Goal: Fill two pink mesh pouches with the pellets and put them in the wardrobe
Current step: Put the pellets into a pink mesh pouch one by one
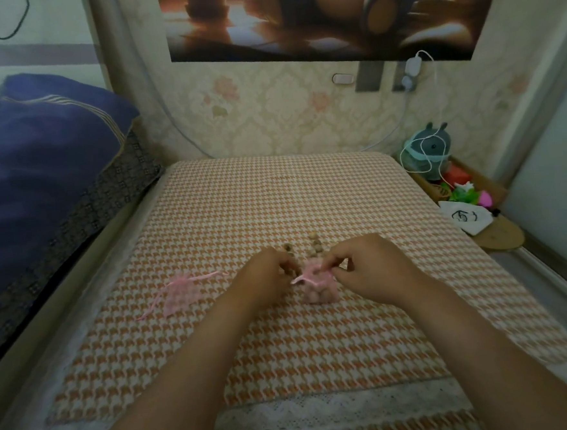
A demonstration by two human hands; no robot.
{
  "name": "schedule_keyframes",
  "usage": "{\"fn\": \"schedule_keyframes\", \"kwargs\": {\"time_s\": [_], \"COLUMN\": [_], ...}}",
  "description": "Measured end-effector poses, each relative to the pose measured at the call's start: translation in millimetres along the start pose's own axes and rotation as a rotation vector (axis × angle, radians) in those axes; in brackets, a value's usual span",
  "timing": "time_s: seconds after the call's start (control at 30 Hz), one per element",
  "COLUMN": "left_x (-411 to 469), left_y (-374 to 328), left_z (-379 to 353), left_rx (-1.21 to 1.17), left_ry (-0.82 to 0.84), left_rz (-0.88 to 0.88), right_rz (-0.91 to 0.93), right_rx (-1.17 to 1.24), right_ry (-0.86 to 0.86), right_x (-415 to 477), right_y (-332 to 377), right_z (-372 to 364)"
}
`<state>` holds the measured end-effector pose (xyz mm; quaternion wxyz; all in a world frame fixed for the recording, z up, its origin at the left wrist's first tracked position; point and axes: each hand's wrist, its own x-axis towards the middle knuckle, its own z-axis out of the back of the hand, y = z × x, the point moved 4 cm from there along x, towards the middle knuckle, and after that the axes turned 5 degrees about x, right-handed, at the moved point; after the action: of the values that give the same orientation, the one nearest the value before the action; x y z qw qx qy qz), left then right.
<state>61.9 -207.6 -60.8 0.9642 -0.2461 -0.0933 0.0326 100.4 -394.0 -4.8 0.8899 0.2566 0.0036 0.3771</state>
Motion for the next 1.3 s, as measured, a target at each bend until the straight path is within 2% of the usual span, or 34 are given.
{"fn": "schedule_keyframes", "kwargs": {"time_s": [0.2, 0.4, 0.5, 0.57, 0.67, 0.87, 1.13, 1.3], "left_x": [11.2, 18.7, 16.6, 16.7, 17.0, 1.1, 0.1, 3.7], "left_y": [16.1, 20.6, 19.3, 17.1, 1.3, -35.7, -42.0, -37.7], "left_z": [-18.8, -18.7, -13.7, -5.9, 12.0, 28.0, 17.4, 22.2], "left_rx": [0.148, 0.179, 0.201, 0.104, -0.075, -0.212, -0.01, -0.099], "left_ry": [-0.063, -0.004, -0.016, -0.05, -0.133, -0.105, -0.069, -0.104], "left_rz": [0.054, 0.035, 0.08, 0.072, -0.046, -0.079, -0.175, -0.121], "right_rz": [0.02, 0.014, 0.002, -0.004, -0.006, -0.011, -0.009, -0.001], "right_rx": [0.02, 0.024, 0.022, 0.03, 0.038, 0.013, 0.025, 0.022], "right_ry": [0.012, 0.01, 0.008, 0.006, -0.002, 0.002, -0.008, -0.009], "right_x": [1.3, 4.8, 6.6, 6.7, 5.6, 5.3, 2.5, 3.8], "right_y": [-2.9, -1.7, -4.2, -7.7, -9.6, -9.8, -13.9, -15.3], "right_z": [-6.0, -8.2, -8.9, -9.1, -6.9, -2.8, -1.6, -2.5]}}
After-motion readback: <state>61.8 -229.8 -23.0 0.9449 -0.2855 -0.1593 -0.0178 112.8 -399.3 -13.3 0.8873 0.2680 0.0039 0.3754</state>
